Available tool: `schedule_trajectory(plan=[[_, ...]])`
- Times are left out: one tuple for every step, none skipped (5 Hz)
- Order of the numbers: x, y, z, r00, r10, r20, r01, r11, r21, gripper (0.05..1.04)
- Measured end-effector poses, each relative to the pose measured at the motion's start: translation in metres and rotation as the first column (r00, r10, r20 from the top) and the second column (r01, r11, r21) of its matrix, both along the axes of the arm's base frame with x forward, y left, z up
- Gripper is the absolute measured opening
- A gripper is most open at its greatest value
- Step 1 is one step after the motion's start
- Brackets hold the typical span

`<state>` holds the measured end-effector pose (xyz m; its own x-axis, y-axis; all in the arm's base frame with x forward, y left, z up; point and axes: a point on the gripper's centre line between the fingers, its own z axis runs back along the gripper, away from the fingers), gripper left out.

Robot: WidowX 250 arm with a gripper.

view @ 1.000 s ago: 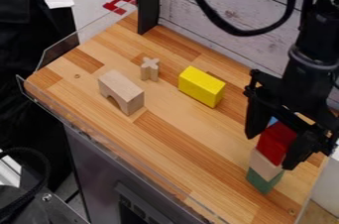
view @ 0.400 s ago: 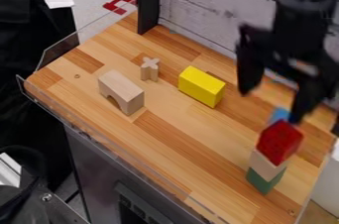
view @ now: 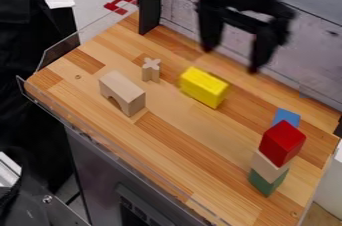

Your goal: Put the red cube ontop of the white cube

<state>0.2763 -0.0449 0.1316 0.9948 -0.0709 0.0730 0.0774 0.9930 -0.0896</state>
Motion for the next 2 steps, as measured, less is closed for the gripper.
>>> schedule_trajectory(plan=[[0.006,0.024,-0.013,1.0,0.012,-0.018,-0.011,1.0,0.023,1.001],[0.01,0.03,-0.024,1.0,-0.009,-0.022,0.01,0.999,0.052,1.0]])
